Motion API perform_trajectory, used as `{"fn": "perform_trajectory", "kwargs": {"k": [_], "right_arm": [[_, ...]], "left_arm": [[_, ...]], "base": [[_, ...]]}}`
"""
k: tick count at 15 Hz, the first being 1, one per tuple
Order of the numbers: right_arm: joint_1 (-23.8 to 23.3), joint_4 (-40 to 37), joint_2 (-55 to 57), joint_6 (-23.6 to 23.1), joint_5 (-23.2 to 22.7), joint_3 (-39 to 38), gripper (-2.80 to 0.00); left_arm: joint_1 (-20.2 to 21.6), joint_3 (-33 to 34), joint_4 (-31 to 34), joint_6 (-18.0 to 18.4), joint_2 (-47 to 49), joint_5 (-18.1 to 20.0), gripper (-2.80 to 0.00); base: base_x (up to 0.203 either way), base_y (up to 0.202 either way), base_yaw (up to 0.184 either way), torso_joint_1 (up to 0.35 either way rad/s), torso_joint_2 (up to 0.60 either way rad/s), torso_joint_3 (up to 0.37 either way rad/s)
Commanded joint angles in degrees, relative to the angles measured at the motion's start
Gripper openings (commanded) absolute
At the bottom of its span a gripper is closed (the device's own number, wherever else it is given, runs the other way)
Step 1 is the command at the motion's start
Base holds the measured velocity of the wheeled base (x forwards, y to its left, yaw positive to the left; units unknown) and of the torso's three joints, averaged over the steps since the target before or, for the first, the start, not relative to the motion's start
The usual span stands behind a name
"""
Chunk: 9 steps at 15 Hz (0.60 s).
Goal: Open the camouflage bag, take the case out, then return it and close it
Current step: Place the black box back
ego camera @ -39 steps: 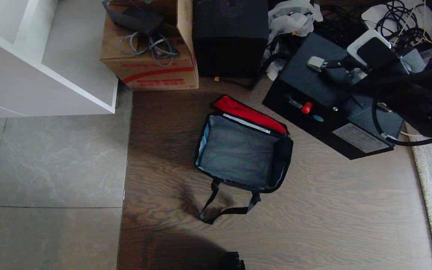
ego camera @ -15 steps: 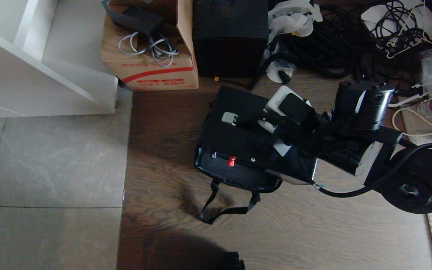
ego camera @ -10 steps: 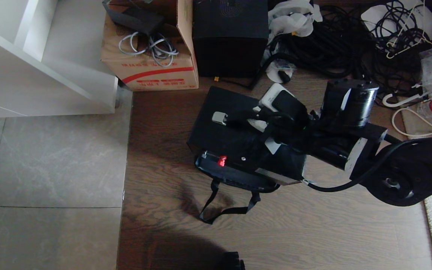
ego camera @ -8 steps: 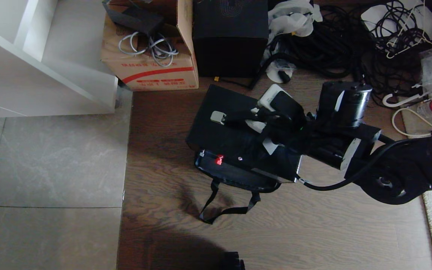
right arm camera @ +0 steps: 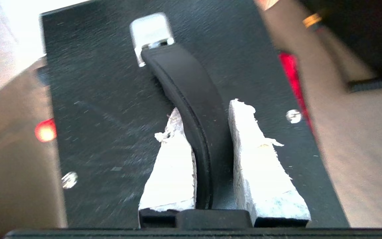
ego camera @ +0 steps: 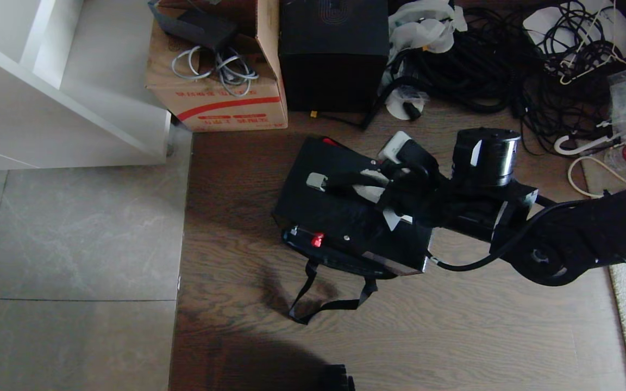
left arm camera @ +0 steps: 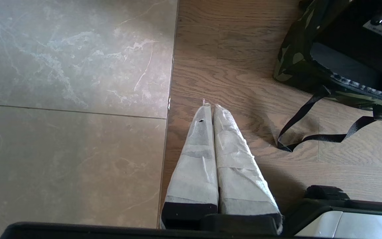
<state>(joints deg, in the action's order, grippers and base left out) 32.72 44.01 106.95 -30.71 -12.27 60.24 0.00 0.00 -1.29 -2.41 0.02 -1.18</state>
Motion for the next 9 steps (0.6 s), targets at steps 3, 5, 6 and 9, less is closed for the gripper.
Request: {"fn": "perform_trajectory", "kwargs": {"k": [3,5,6,9], "right_arm": [[-1.6,-1.6,-0.3,0.4,-2.7,-0.2,-2.8],[-1.8,-1.7,-0.2,0.5,-2.7,-0.1,-2.8],[-2.0,-1.7,-0.2,0.5,-2.7,0.1,-2.8],[-3.0,-1.7,0.1,0.5,-3.5,0.0,-2.8]], "left_arm": [[0.0,0.5,0.0,0.0,0.0,0.0,-2.8],[0.0,0.5,0.0,0.0,0.0,0.0,-2.8],[0.0,0.4,0.0,0.0,0.0,0.0,-2.8],[0.0,0.4,0.0,0.0,0.0,0.0,-2.8]], "base": [[0.0,0.0,0.0,0.0,0.0,0.0],[0.0,0.0,0.0,0.0,0.0,0.0],[0.0,0.0,0.0,0.0,0.0,0.0],[0.0,0.0,0.0,0.0,0.0,0.0]]}}
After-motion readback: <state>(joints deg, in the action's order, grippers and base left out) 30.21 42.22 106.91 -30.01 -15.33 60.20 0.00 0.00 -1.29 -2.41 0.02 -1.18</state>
